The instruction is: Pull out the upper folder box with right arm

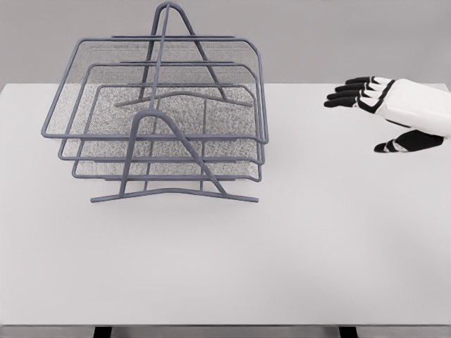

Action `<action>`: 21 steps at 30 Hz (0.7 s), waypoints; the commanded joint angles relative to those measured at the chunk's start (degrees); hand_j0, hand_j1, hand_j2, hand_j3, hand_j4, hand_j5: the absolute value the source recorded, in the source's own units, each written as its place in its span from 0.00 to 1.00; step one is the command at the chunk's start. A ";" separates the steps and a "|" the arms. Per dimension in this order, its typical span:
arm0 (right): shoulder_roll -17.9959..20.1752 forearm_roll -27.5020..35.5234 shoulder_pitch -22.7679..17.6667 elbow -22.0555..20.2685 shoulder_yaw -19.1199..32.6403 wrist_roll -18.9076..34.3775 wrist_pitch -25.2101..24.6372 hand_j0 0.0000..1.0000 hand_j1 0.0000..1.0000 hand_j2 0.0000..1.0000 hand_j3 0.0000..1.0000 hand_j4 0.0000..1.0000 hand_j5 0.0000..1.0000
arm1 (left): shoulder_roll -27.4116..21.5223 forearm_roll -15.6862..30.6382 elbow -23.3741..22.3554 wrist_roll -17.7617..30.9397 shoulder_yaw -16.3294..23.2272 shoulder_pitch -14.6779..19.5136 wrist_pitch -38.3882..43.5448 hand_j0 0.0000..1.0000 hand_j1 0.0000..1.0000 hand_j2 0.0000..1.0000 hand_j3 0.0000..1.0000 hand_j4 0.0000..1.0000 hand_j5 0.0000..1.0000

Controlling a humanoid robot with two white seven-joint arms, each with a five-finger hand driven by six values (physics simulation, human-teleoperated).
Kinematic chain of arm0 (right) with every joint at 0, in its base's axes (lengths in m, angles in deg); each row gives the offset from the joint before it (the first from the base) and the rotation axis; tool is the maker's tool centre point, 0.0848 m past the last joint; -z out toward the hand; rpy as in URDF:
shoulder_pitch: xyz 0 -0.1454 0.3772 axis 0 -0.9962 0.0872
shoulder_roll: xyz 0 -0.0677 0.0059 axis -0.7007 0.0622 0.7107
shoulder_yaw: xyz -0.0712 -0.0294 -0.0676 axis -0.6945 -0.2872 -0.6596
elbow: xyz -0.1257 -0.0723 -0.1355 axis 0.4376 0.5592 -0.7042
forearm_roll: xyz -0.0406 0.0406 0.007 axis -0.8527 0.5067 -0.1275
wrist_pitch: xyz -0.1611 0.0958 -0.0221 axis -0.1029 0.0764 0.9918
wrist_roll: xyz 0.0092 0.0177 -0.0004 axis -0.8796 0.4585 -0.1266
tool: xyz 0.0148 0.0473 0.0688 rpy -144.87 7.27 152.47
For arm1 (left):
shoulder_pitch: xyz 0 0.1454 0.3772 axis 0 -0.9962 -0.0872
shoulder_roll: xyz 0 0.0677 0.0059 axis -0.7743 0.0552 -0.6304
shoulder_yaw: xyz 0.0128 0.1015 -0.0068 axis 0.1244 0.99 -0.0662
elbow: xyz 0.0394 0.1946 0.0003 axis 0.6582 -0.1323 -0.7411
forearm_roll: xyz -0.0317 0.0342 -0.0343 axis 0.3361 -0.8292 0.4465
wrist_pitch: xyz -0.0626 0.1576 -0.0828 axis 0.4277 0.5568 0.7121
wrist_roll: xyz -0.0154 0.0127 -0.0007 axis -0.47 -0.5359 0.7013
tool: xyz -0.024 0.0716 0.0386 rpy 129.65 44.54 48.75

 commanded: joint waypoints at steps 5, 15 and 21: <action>-15.13 -20.61 2.28 4.46 3.72 -0.06 -0.11 1.00 1.00 1.00 1.00 1.00 1.00 | 0.00 0.00 -0.01 0.01 0.00 0.00 0.00 1.00 1.00 1.00 1.00 1.00 1.00; -24.27 -20.43 15.82 23.10 -10.96 -0.15 -0.11 1.00 1.00 1.00 1.00 1.00 1.00 | 0.00 0.00 -0.01 0.01 0.00 0.00 0.00 1.00 1.00 1.00 1.00 1.00 1.00; -24.71 -17.53 16.79 17.83 -10.26 -0.23 -0.11 1.00 1.00 1.00 1.00 1.00 1.00 | 0.00 0.00 -0.01 0.01 0.00 0.00 0.00 1.00 1.00 1.00 1.00 1.00 1.00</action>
